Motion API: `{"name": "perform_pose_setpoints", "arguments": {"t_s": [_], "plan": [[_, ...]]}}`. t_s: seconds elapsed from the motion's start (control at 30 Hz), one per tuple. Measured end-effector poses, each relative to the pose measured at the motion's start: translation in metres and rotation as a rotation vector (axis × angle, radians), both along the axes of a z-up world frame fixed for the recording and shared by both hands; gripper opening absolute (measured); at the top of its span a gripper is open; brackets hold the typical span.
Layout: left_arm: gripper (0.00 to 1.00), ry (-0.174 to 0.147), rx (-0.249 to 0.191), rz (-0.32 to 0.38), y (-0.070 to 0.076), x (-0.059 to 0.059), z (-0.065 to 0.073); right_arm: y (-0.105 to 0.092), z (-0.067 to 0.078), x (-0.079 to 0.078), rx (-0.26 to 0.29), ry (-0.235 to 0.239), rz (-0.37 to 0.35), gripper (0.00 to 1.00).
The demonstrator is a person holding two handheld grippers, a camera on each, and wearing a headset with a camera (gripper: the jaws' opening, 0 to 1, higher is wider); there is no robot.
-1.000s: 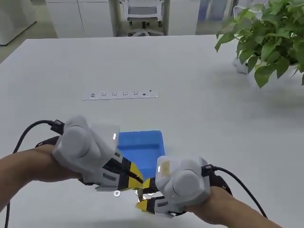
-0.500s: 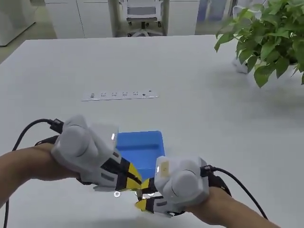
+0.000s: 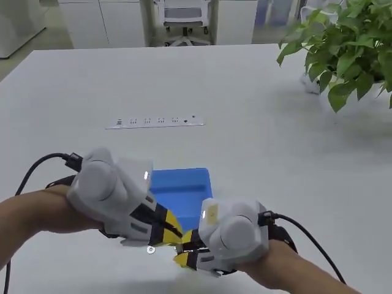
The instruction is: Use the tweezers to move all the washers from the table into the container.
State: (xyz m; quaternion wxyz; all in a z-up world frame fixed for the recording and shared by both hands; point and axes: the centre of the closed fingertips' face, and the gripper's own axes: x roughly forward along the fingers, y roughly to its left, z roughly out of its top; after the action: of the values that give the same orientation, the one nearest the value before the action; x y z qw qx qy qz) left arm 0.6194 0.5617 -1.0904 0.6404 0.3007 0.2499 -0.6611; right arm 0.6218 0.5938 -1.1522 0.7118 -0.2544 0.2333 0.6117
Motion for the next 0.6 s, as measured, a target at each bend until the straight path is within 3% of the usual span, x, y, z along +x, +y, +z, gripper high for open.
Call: {"name": "perform_pose_setpoints", "arguments": {"t_s": [0.3,0.6], "plan": [[0.06,-0.004,0.014,-0.005,0.0,-0.002,0.001,-0.002,0.002,0.0,-0.008,-0.013,0.004,0.1],[0.06,0.003,0.022,-0.011,0.0,-0.002,0.015,-0.001,0.016,-0.001,0.004,-0.024,-0.002,0.1]]}}
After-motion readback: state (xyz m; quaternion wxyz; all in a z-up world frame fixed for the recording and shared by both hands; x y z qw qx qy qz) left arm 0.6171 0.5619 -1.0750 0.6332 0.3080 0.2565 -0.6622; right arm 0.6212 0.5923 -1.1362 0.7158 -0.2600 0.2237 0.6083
